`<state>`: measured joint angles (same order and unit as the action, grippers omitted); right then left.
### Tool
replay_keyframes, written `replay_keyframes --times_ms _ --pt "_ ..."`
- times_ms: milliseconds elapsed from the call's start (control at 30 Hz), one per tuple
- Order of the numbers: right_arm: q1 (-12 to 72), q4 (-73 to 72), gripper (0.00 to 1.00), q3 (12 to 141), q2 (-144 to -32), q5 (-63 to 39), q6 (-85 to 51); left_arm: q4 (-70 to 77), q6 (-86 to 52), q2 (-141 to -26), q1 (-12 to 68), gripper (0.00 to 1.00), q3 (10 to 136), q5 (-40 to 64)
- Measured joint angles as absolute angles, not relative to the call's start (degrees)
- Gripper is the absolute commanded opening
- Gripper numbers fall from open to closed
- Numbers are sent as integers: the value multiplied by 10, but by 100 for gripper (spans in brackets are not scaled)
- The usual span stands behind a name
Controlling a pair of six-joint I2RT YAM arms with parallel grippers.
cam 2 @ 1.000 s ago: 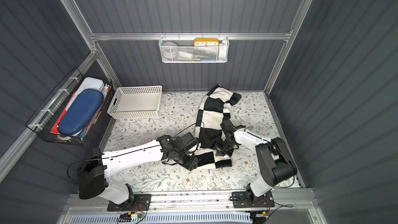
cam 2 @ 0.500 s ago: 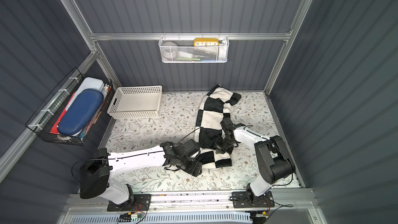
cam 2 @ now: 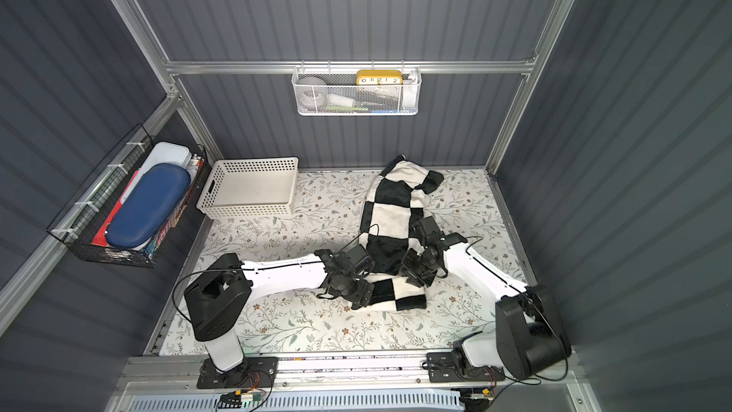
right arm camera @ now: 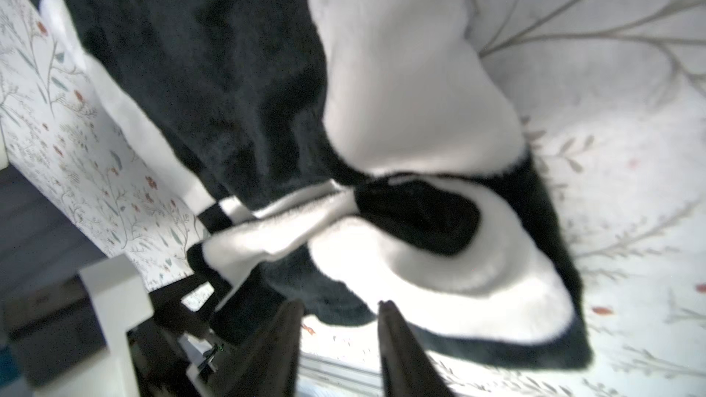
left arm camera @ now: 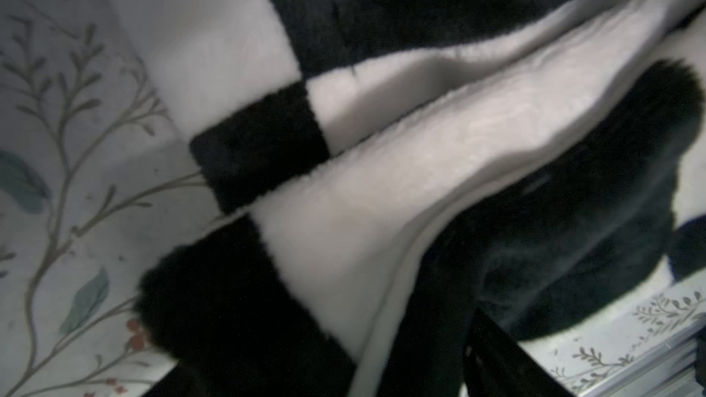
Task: Roll up the pillowcase
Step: Roll the pillowcase at the center of the board.
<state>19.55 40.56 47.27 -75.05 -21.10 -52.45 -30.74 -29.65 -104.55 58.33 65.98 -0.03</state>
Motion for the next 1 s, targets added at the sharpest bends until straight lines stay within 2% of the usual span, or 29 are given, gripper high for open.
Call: replay_keyframes --times_ms 100,233,367,467,633,800,1000 --pt "235 423 68 448 -672 -196 -588 -315 -279 -1052 579 85 684 0" --pt "341 435 69 397 -557 -124 -729 -316 -262 -1053 563 83 727 15" --pt "426 459 70 368 -526 -23 -875 -312 -250 -1053 547 84 745 40" --pt "485 460 70 360 -548 44 -975 -314 -247 -1053 543 86 741 47" --pt "558 427 71 361 -653 146 -1108 -322 -247 -1018 517 87 725 43" --pt "582 354 70 352 -723 202 -1162 -323 -242 -953 467 87 725 34" --pt "587 276 65 354 -786 229 -1162 -322 -231 -927 462 87 725 32"
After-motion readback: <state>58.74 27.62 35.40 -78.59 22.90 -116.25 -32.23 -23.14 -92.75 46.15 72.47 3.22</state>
